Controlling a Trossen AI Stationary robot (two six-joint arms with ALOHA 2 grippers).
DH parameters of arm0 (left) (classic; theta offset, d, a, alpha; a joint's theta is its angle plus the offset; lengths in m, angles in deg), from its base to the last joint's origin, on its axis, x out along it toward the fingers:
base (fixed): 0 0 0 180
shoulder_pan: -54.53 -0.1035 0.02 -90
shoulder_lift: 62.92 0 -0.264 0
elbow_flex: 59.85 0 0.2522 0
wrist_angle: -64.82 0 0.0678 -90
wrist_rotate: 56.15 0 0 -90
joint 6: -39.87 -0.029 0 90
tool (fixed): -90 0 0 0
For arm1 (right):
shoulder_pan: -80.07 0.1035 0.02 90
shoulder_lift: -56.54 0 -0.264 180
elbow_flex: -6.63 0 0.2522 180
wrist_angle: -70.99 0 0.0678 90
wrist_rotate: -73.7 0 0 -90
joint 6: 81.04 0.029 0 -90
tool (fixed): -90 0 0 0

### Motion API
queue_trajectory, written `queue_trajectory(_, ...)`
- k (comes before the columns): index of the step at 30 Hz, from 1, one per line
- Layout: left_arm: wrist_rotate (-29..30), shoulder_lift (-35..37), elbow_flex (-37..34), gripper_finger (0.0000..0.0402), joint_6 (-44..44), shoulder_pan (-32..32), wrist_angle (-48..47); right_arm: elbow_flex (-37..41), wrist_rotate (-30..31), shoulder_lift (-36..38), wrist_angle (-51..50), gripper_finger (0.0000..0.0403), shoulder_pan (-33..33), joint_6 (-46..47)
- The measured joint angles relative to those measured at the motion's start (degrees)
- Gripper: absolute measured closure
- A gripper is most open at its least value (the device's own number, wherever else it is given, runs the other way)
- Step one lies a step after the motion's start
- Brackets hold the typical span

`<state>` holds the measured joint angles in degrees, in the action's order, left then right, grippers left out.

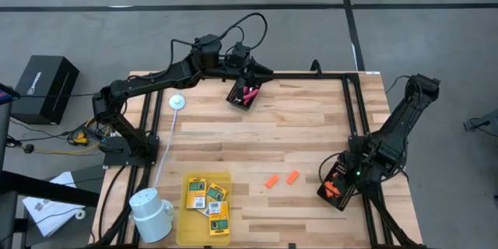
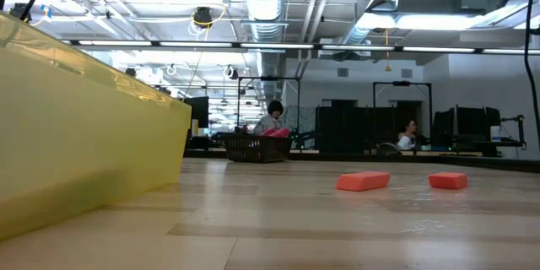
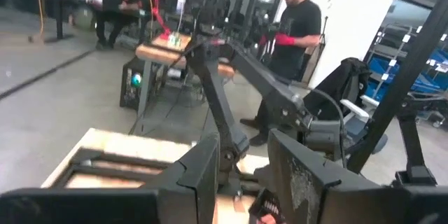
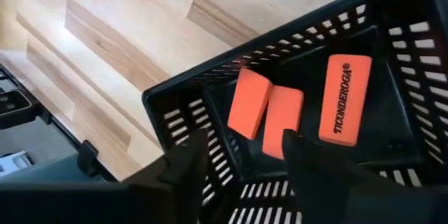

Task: Pick & Place School Supplies
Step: Put the orange eraser into the bottom black bin

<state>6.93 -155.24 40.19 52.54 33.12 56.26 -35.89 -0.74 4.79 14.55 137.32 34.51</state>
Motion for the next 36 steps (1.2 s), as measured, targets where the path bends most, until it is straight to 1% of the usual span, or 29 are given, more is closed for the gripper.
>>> queue_trajectory(3,-0.2,0.0,0.0,0.0284,-0.4,0.0,-4.4,0.0,2.6,0.0,2.1,0.0209,-0.1,-0.2)
queue_trajectory(5,-1.8,0.0,0.0,0.0284,-1.4,0.0,-10.1,0.0,5.8,0.0,3.8,0.0201,-0.2,-0.3)
queue_trajectory(8,-4.8,0.0,0.0,0.0284,-3.5,0.2,-20.8,0.0,10.2,0.0,5.9,0.0199,-1.1,-1.4)
queue_trajectory(10,-5.1,0.0,-1.2,0.0285,-5.8,1.3,-24.4,0.0,13.4,0.0,8.1,0.0203,-2.0,-3.7)
queue_trajectory(13,-7.4,-0.1,-4.3,0.0294,-6.0,3.1,-25.0,0.0,18.3,0.0,11.9,0.0213,-4.5,-7.2)
queue_trajectory(17,-7.9,0.0,-8.9,0.0327,-4.9,6.4,-24.2,0.0,23.5,0.1,17.8,0.0228,-8.6,-13.1)
queue_trajectory(20,-6.7,-0.1,-13.4,0.0353,-0.9,8.8,-23.8,0.0,25.1,0.1,24.3,0.0234,-11.7,-20.0)
queue_trajectory(23,-6.6,-0.1,-17.4,0.0361,4.4,10.4,-22.1,0.0,25.2,0.1,30.8,0.0233,-15.4,-27.0)
queue_trajectory(26,-6.4,-0.1,-21.3,0.0345,11.1,12.0,-19.6,0.0,25.3,0.1,37.0,0.0229,-19.1,-33.7)
queue_trajectory(31,-5.7,-0.1,-26.3,0.0288,24.3,15.3,-10.3,0.0,25.2,0.1,48.4,0.0226,-24.5,-44.4)
queue_trajectory(34,-5.1,-1.6,-27.3,0.0254,31.1,17.4,-5.7,0.0,25.2,0.1,54.5,0.0226,-26.9,-49.7)
queue_trajectory(36,-4.6,-3.8,-27.3,0.0236,33.3,19.0,-3.5,-0.1,25.2,-0.1,57.7,0.0228,-28.3,-52.7)
